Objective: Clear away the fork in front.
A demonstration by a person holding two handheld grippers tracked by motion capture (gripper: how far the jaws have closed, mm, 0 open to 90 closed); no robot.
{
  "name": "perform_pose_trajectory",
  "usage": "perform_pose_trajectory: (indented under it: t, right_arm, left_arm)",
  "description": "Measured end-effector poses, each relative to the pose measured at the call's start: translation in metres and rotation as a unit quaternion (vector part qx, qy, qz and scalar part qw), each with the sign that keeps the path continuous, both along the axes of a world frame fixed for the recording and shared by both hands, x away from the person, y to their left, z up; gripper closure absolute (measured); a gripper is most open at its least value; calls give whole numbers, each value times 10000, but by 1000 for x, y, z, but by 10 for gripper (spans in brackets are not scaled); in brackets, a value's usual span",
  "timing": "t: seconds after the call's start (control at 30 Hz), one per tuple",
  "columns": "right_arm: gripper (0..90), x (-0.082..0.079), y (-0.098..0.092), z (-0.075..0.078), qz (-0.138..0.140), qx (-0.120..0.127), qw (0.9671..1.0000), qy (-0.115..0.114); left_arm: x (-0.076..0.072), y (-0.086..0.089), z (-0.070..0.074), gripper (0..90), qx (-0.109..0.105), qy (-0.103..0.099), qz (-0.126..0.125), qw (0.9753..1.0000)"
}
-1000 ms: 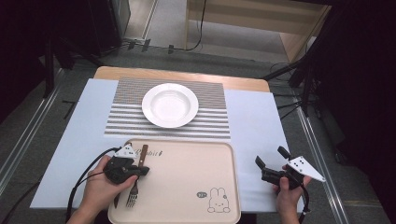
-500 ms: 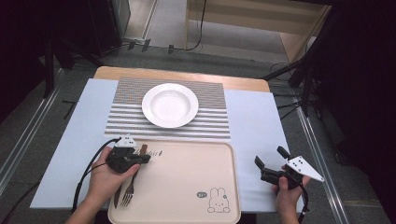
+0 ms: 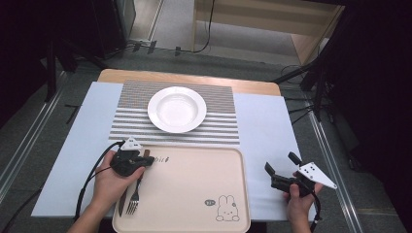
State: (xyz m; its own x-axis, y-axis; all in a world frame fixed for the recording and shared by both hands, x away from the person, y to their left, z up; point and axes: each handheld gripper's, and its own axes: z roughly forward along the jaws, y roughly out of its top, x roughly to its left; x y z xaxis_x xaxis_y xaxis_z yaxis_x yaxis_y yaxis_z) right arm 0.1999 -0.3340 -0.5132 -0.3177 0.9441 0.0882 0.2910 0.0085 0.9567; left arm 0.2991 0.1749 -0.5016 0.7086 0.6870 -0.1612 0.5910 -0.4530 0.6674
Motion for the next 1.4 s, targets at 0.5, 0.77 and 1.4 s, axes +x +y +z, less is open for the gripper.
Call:
perform_pose_trajectory:
  t: [0.5, 0.77, 1.4]
  right_arm:
    - [0, 0, 0, 0, -6, 5, 10000, -16]
    - [0, -1, 0, 0, 0, -24, 10000, -25]
    - [0, -1, 0, 0, 66, -19, 10000, -19]
  left_arm:
    - [-2, 7, 5, 799, -362, -260, 69, 9990]
    - [-1, 14, 17, 502, -881, -292, 74, 9957]
    - [15, 18, 36, 0, -1621, -369, 18, 9861]
